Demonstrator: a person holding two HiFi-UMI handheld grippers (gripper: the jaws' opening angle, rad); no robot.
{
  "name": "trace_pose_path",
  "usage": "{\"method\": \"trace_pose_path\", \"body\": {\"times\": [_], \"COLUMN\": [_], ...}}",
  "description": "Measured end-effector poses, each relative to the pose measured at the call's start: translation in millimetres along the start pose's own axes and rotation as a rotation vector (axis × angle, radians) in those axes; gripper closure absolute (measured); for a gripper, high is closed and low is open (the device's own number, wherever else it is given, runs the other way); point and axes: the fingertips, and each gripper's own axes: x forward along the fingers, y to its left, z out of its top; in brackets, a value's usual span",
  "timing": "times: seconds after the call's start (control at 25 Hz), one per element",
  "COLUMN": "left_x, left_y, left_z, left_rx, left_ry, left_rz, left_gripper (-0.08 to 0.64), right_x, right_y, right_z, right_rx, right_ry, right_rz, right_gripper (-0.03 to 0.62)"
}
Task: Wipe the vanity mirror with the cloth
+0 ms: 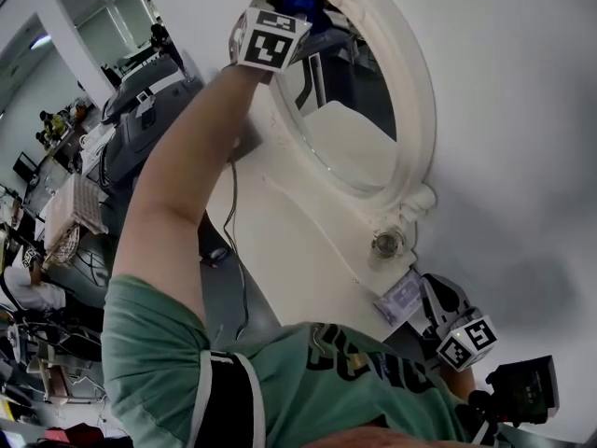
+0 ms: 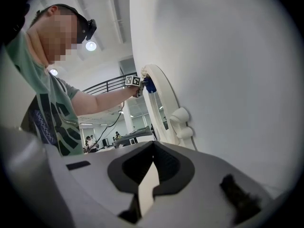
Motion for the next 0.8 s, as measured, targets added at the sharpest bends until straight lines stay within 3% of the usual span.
{"method": "trace_pose_path", "body": {"times": [0.2,0.32,0.44,0.56,0.68,0.8], "left_x": [-7,-21,-37,-56,-79,-98], "left_y": [-7,-39,-95,-164,-240,-305], "left_z": [5,-7,-43,-91,-133,-164], "left_rx": [0.059,0.080,0.081,0.008,-0.054,-0.067], "left_ry": [-0.016,-0.039,-0.033,-0.010,0.033,0.070], "left_rz": [0.035,0.017,-0.020,-0.077,-0.164,-0.266], "left_gripper": [0.482,0.482,0.483,0.482,0.482,0.482], "right_x": [0,2,4,6,6,6], "right_y": [5,9,12,15,18,21], "right_z": [3,1,-1,-4,-11,-15], "right_rx": [0.003,0.004,0.007,0.012,0.019,0.024], "right_ry": [-0.001,0.014,0.025,0.045,0.075,0.094], "right_rz": [0.011,0.016,0.016,0.020,0.023,0.024], "right_gripper": [0.580,0.580,0.580,0.580,0.580,0.580]}}
